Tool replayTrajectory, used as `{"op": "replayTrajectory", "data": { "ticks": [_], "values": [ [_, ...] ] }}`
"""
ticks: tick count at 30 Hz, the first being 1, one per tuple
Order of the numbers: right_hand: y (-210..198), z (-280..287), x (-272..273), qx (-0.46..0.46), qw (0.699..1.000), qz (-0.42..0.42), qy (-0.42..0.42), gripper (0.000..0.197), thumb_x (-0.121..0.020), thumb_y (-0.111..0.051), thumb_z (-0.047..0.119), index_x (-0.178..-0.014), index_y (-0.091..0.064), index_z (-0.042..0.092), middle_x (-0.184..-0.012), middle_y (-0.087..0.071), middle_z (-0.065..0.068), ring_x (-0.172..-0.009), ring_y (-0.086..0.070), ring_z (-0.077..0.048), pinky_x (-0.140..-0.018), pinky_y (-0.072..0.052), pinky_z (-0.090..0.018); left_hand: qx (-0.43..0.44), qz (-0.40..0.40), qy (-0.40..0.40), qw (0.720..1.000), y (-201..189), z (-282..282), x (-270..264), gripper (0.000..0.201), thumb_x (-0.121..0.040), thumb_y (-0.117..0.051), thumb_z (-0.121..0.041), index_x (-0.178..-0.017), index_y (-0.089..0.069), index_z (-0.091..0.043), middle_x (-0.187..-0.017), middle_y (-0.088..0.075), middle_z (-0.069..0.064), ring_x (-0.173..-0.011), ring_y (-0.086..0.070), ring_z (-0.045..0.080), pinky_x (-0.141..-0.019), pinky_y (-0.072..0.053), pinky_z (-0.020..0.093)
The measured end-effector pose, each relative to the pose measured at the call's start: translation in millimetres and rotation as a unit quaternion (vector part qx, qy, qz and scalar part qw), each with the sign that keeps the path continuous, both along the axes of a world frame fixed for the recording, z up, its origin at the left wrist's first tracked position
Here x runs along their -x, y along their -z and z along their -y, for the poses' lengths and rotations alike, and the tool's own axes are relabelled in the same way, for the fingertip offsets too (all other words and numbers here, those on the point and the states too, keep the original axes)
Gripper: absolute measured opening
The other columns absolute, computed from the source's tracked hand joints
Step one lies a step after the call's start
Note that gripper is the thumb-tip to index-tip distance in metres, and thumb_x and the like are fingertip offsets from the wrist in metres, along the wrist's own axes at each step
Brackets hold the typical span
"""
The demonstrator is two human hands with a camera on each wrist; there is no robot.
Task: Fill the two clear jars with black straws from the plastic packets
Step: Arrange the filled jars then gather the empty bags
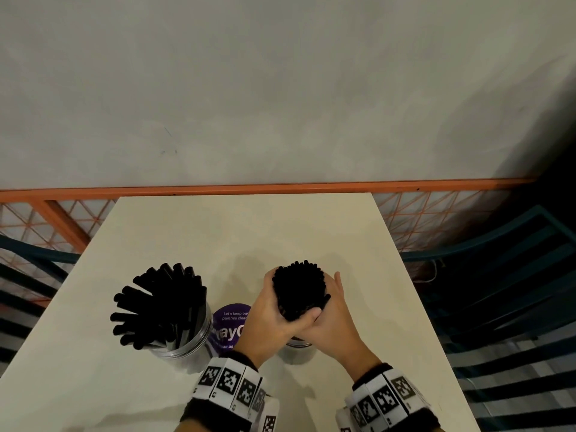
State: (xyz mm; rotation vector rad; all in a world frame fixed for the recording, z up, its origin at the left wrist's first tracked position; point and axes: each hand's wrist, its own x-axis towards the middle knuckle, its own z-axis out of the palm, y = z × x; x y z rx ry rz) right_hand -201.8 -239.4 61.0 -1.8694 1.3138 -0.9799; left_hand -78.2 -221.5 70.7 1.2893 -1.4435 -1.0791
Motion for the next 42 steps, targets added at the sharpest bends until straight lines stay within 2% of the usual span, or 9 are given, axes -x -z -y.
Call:
{"op": "replayTrajectory", "data": {
  "ticks": [5, 10, 14, 19, 23, 26, 31, 35, 42],
  "values": [
    [1.8, -3.2, 3.0, 0.006, 1.000, 0.016, -0.025, 0.059, -0.062, -0.064, 0.050, -0.117, -0.044, 0.041, -0.120, -0.051, 0.019, -0.126, -0.038, 0.002, -0.120, 0.006, -0.033, -0.004, 0.002, -0.011, 1.000, 1.5, -6.6, -1.2, 0.069, -0.063, -0.080, -0.039, -0.115, -0.034, -0.039, -0.112, -0.053, -0.018, -0.108, -0.053, -0.006, -0.087, -0.043, 0.007],
    [21.1, -14.6, 24.2, -0.077, 0.996, 0.050, -0.005, 0.115, -0.051, -0.075, 0.067, -0.141, -0.009, 0.039, -0.148, -0.011, 0.025, -0.143, 0.003, -0.005, -0.117, -0.006, -0.036, -0.032, 0.013, -0.052, 0.998, 16.0, -17.1, -14.9, 0.115, -0.046, -0.082, -0.058, -0.139, -0.021, -0.032, -0.140, -0.039, -0.008, -0.131, -0.037, 0.005, -0.109, -0.035, 0.029],
    [36.7, -41.9, 46.1, -0.141, 0.989, 0.039, 0.010, 0.134, -0.041, -0.067, 0.082, -0.147, -0.003, 0.030, -0.150, -0.011, 0.016, -0.140, -0.008, -0.005, -0.115, -0.017, -0.033, -0.076, 0.051, -0.063, 0.994, 19.7, -43.2, -29.4, 0.128, -0.039, -0.076, -0.071, -0.143, -0.010, -0.032, -0.148, -0.025, -0.013, -0.137, -0.027, 0.006, -0.114, -0.028, 0.036],
    [58.1, -78.1, 47.5, -0.151, 0.986, -0.004, 0.074, 0.046, -0.062, -0.077, 0.053, -0.095, -0.046, 0.052, -0.094, -0.052, 0.013, -0.086, -0.051, -0.005, -0.072, -0.040, -0.011, -0.031, 0.095, -0.078, 0.992, 16.0, -82.2, -44.3, 0.058, -0.059, -0.069, -0.065, -0.112, -0.053, -0.047, -0.117, -0.060, -0.017, -0.107, -0.058, 0.004, -0.082, -0.048, 0.011],
    [54.7, -99.2, 17.3, -0.150, 0.987, -0.046, -0.037, 0.047, -0.077, -0.070, 0.017, -0.079, -0.052, 0.061, -0.064, -0.062, 0.023, -0.061, -0.056, 0.000, -0.057, -0.039, -0.006, 0.132, 0.107, -0.194, 0.966, -19.8, -102.6, -58.0, 0.006, -0.076, -0.067, -0.034, -0.081, -0.065, -0.033, -0.088, -0.065, -0.014, -0.079, -0.061, 0.005, -0.066, -0.046, 0.008],
    [29.4, -106.4, -23.2, -0.131, 0.982, -0.055, -0.121, 0.034, -0.080, -0.065, 0.025, -0.072, -0.053, 0.055, -0.065, -0.058, 0.019, -0.067, -0.055, 0.002, -0.062, -0.039, -0.005, 0.197, 0.114, -0.291, 0.929, -40.4, -113.6, -82.5, 0.018, -0.070, -0.060, -0.043, -0.084, -0.057, -0.033, -0.083, -0.057, -0.012, -0.077, -0.053, 0.005, -0.066, -0.039, 0.011],
    [-4.5, -93.0, -84.8, -0.077, 0.990, -0.020, -0.115, 0.056, -0.079, -0.068, 0.038, -0.127, -0.040, 0.031, -0.111, -0.041, 0.023, -0.103, -0.041, 0.014, -0.087, -0.034, 0.000, 0.119, 0.050, -0.369, 0.920, -30.6, -118.9, -144.5, 0.083, -0.038, -0.064, -0.082, -0.107, -0.033, -0.050, -0.113, -0.041, -0.019, -0.101, -0.044, 0.003, -0.089, -0.035, 0.016],
    [-11.8, -69.3, -114.7, -0.123, 0.987, -0.004, -0.102, 0.115, -0.055, -0.079, 0.057, -0.145, -0.012, 0.030, -0.137, -0.025, 0.018, -0.131, -0.026, -0.004, -0.111, -0.028, -0.025, 0.001, 0.038, -0.226, 0.974, -7.1, -105.4, -177.0, 0.118, -0.027, -0.067, -0.083, -0.127, -0.017, -0.044, -0.137, -0.034, -0.005, -0.127, -0.034, 0.013, -0.103, -0.026, 0.029],
    [-3.2, -38.6, -154.6, -0.042, 0.993, 0.008, -0.108, 0.112, -0.043, -0.079, 0.065, -0.130, -0.009, 0.057, -0.127, -0.024, 0.036, -0.128, -0.032, -0.009, -0.111, -0.031, -0.043, -0.044, 0.026, -0.038, 0.998, -4.5, -55.2, -190.2, 0.138, -0.029, -0.081, -0.066, -0.140, -0.007, -0.029, -0.134, -0.033, -0.021, -0.124, -0.033, -0.011, -0.098, -0.028, 0.004]
  ]
}}
